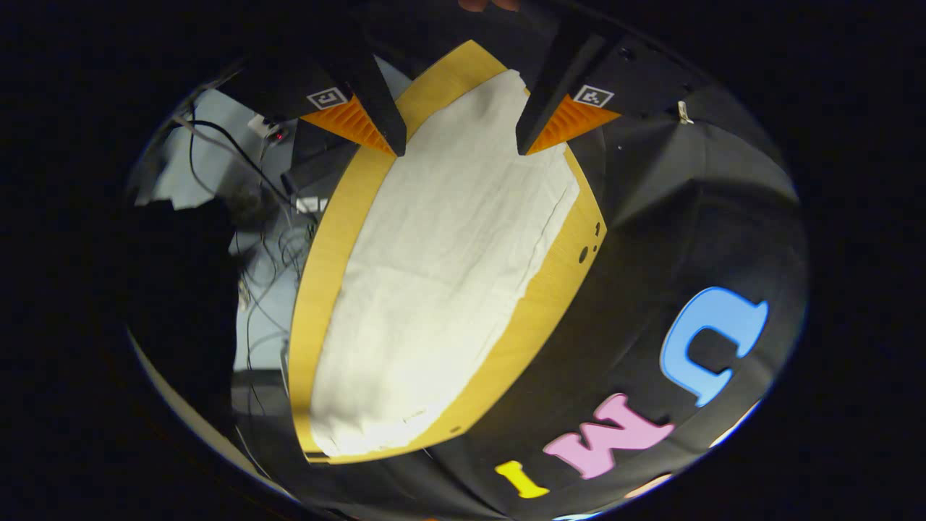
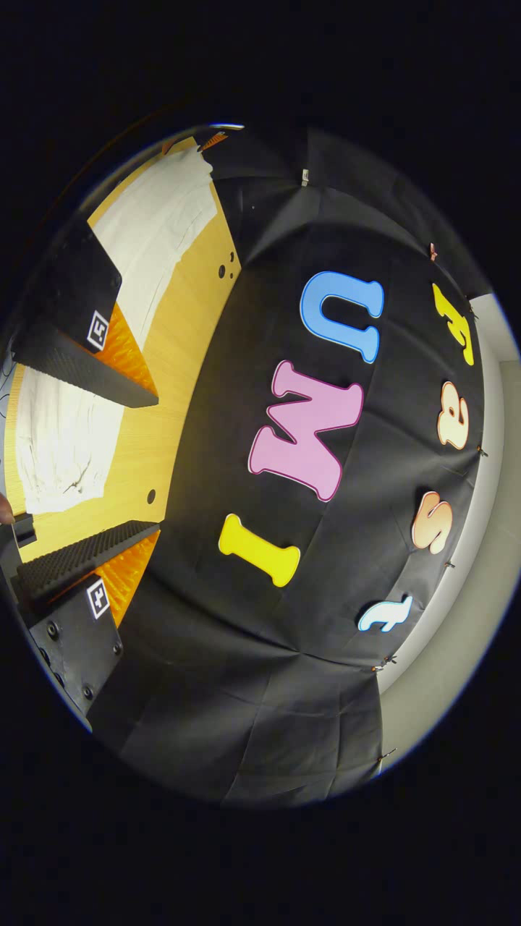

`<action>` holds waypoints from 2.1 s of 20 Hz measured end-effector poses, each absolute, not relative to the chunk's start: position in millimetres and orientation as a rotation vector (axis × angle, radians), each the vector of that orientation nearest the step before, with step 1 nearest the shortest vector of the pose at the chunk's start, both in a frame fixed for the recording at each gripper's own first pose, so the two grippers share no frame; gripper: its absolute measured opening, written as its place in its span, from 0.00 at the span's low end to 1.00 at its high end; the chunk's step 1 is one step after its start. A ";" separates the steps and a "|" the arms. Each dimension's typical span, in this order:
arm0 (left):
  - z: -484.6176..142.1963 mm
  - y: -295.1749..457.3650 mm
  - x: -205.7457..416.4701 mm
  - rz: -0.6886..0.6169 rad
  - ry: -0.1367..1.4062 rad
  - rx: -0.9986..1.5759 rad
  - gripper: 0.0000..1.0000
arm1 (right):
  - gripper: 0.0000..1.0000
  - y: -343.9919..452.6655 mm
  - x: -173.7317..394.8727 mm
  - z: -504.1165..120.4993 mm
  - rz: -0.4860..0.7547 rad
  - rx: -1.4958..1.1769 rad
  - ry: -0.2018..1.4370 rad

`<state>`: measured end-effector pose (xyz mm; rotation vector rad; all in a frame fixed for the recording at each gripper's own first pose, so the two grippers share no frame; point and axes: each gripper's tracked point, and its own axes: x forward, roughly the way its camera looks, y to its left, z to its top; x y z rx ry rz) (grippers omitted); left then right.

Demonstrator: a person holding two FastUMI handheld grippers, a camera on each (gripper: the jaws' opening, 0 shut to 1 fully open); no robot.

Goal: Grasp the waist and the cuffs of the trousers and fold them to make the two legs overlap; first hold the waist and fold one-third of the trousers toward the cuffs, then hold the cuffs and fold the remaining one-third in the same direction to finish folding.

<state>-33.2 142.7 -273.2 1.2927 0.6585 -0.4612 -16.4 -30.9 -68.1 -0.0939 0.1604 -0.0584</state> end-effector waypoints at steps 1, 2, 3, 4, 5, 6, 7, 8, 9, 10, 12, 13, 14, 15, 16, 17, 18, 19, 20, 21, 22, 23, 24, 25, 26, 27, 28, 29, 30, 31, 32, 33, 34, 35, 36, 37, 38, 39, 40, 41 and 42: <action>-280.1 148.7 -30.7 -0.467 0.673 1.350 0.97 | 0.98 -32.6 -18.7 -70.7 -0.063 -0.098 0.169; -285.9 151.8 -28.2 -0.478 0.685 1.397 0.97 | 0.98 -35.1 -20.4 -74.6 -0.068 -0.104 0.178; -293.6 152.7 -26.2 -0.493 0.699 1.428 0.97 | 0.98 -37.6 -22.8 -78.8 -0.071 -0.112 0.188; -300.6 156.7 -23.9 -0.505 0.712 1.452 0.97 | 0.98 -41.1 -26.4 -83.0 -0.076 -0.125 0.200; -306.3 159.3 -21.1 -0.508 0.725 1.474 0.96 | 0.98 -45.6 -30.8 -89.0 -0.082 -0.143 0.213; -304.7 160.9 -15.3 -0.503 0.718 1.503 0.96 | 0.98 -50.1 -35.0 -96.9 -0.083 -0.165 0.231; -304.0 161.9 -8.7 -0.497 0.715 1.523 0.94 | 0.98 -54.3 -40.6 -104.8 -0.082 -0.192 0.250; -303.3 163.9 -2.3 -0.490 0.710 1.535 0.94 | 0.98 -58.3 -46.4 -111.5 -0.078 -0.222 0.269; -307.3 165.8 2.2 -0.496 0.728 1.539 0.94 | 0.98 -61.1 -52.5 -119.5 -0.071 -0.252 0.287; -309.3 167.9 5.0 -0.500 0.739 1.547 0.94 | 0.98 -62.9 -59.1 -127.7 -0.059 -0.282 0.307; -309.8 167.9 14.3 -0.504 0.748 1.582 0.80 | 0.98 -65.5 -68.0 -141.5 -0.035 -0.343 0.341; -311.7 167.7 19.0 -0.503 0.757 1.590 0.74 | 0.98 -65.1 -72.0 -150.4 -0.019 -0.379 0.356; -314.7 169.9 24.9 -0.499 0.770 1.587 0.70 | 0.98 -63.0 -74.5 -158.7 0.004 -0.413 0.369; -320.1 170.6 28.4 -0.504 0.795 1.570 0.65 | 0.98 -61.1 -78.0 -167.8 0.030 -0.450 0.382; -324.3 170.6 29.4 -0.512 0.819 1.550 0.55 | 0.98 -59.5 -80.3 -176.4 0.058 -0.489 0.395; -329.2 167.5 30.1 -0.522 0.833 1.541 0.32 | 0.98 -57.9 -82.1 -185.3 0.084 -0.530 0.409; -329.5 168.3 30.7 -0.526 0.836 1.548 0.20 | 0.98 -56.4 -85.4 -195.1 0.113 -0.569 0.422; -331.0 168.0 32.1 -0.530 0.834 1.567 0.07 | 0.98 -54.5 -88.3 -206.9 0.142 -0.609 0.435; -329.8 168.8 31.1 -0.538 0.830 1.579 0.07 | 0.97 -52.0 -90.9 -219.8 0.175 -0.645 0.448; -328.8 168.7 32.3 -0.539 0.828 1.589 0.06 | 0.97 -48.2 -93.0 -233.8 0.212 -0.680 0.462; -328.3 168.9 32.3 -0.537 0.828 1.589 0.06 | 0.97 -45.2 -93.9 -248.7 0.250 -0.711 0.479; -329.0 167.9 31.8 -0.537 0.828 1.585 0.06 | 0.97 -43.0 -96.0 -264.5 0.289 -0.730 0.505; -328.3 168.6 31.3 -0.536 0.831 1.581 0.06 | 0.96 -40.7 -99.1 -281.3 0.325 -0.735 0.531; -328.9 168.3 31.6 -0.536 0.834 1.582 0.06 | 0.96 -39.7 -102.7 -296.9 0.356 -0.744 0.556; -328.6 167.8 31.1 -0.536 0.835 1.584 0.06 | 0.96 -38.8 -102.0 -311.4 0.384 -0.765 0.580; -329.0 167.2 30.9 -0.536 0.838 1.588 0.06 | 0.95 -38.8 -101.8 -324.7 0.410 -0.794 0.599; -328.8 167.9 31.1 -0.536 0.840 1.589 0.06 | 0.95 -41.0 -101.0 -336.3 0.431 -0.828 0.614; -329.2 167.4 31.0 -0.534 0.840 1.590 0.06 | 0.95 -44.1 -98.1 -346.5 0.447 -0.864 0.622; -329.1 167.6 30.8 -0.532 0.839 1.591 0.06 | 0.95 -48.6 -94.6 -355.4 0.460 -0.903 0.632; -329.5 166.7 30.5 -0.530 0.838 1.594 0.06 | 0.95 -52.4 -91.0 -365.0 0.478 -0.939 0.643; -329.1 167.2 30.7 -0.530 0.838 1.598 0.06 | 0.95 -55.4 -88.2 -373.5 0.497 -0.972 0.650; -329.5 166.5 30.4 -0.531 0.840 1.603 0.06 | 0.95 -59.2 -85.1 -381.6 0.518 -1.007 0.654; -329.0 166.8 30.4 -0.531 0.843 1.608 0.06 | 0.95 -62.3 -82.4 -387.7 0.536 -1.043 0.654; -329.4 166.1 30.3 -0.528 0.845 1.610 0.06 | 0.95 -62.4 -76.5 -389.6 0.550 -1.077 0.637; -328.9 165.6 30.3 -0.523 0.847 1.611 0.06 | 0.91 -62.3 -68.5 -389.9 0.556 -1.106 0.615; -329.8 164.6 30.0 -0.515 0.848 1.611 0.06 | 0.89 -62.2 -60.2 -391.6 0.563 -1.118 0.601; -329.5 165.1 30.1 -0.509 0.848 1.608 0.06 | 0.89 -60.2 -53.5 -394.6 0.571 -1.112 0.598; -329.8 164.3 29.9 -0.501 0.849 1.604 0.06 | 0.86 -60.0 -46.9 -398.0 0.572 -1.105 0.601; -329.3 164.5 30.1 -0.496 0.848 1.600 0.06 | 0.82 -60.1 -38.5 -399.4 0.563 -1.105 0.597; -330.1 164.5 30.0 -0.493 0.848 1.598 0.06 | 0.77 -58.8 -32.4 -403.4 0.564 -1.102 0.604; -329.5 165.1 30.8 -0.493 0.844 1.598 0.06 | 0.72 -59.1 -26.9 -407.4 0.563 -1.104 0.616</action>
